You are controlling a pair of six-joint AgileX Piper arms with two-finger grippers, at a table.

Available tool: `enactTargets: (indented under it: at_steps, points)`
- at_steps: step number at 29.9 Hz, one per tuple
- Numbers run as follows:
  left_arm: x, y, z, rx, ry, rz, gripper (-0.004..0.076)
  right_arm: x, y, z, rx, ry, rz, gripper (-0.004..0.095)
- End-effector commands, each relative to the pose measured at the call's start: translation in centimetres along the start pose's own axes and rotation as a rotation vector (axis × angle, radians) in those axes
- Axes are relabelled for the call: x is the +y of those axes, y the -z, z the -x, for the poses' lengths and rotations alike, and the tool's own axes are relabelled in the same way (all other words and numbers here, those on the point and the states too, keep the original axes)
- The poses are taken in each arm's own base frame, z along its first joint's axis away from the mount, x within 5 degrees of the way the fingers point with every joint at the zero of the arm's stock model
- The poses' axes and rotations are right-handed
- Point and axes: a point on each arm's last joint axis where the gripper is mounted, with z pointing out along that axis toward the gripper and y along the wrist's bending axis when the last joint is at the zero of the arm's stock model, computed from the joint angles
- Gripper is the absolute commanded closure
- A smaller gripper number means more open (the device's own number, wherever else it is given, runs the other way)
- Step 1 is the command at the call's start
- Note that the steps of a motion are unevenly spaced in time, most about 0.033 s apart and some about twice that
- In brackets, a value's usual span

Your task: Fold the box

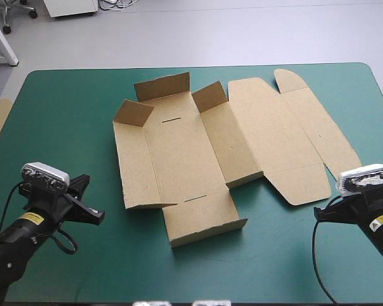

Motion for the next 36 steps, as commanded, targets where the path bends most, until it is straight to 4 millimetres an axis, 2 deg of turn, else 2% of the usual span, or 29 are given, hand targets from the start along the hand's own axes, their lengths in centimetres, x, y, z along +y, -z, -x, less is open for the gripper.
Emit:
enactTargets:
  at_steps: [1,7,11,14,18,21,26,31,36]
  points:
    - [0.3,0.1,1.2,-0.041,0.095,0.02,0.0734,-0.2,0.6,1.0,-0.04,-0.058,-0.017,0.0903]
    - [0.3,-0.7,0.0,0.103,0.156,0.01,0.0734,0.0,0.6,1.0,-0.029,-0.146,0.013,0.0903]
    - [0.3,-1.4,0.1,0.102,0.322,0.003,0.0734,0.2,0.6,1.0,-0.031,-0.17,0.03,0.0903]
    - [0.2,-2.9,0.3,0.149,0.413,-0.04,0.072,0.4,0.6,1.0,-0.027,-0.19,0.049,0.0907]
    - [0.4,-4.3,1.9,0.139,0.48,-0.087,0.0607,0.5,0.6,0.8,-0.001,-0.185,0.06,0.0907]
    - [0.8,-5.3,3.3,0.158,0.474,-0.094,0.0476,0.6,0.0,0.4,0.059,-0.184,0.069,0.0905]
    - [2.0,-6.4,3.9,0.199,0.56,-0.089,0.0297,0.7,-0.9,-0.1,0.158,-0.178,0.084,0.0841]
    - [3.4,-6.9,3.4,0.219,0.683,-0.069,0.0251,0.9,-1.3,-0.2,0.19,-0.19,0.1,0.0754]
    - [4.4,-7.9,2.8,0.249,0.796,-0.129,0.0251,1.0,-1.3,-0.3,0.201,-0.197,0.109,0.0754]
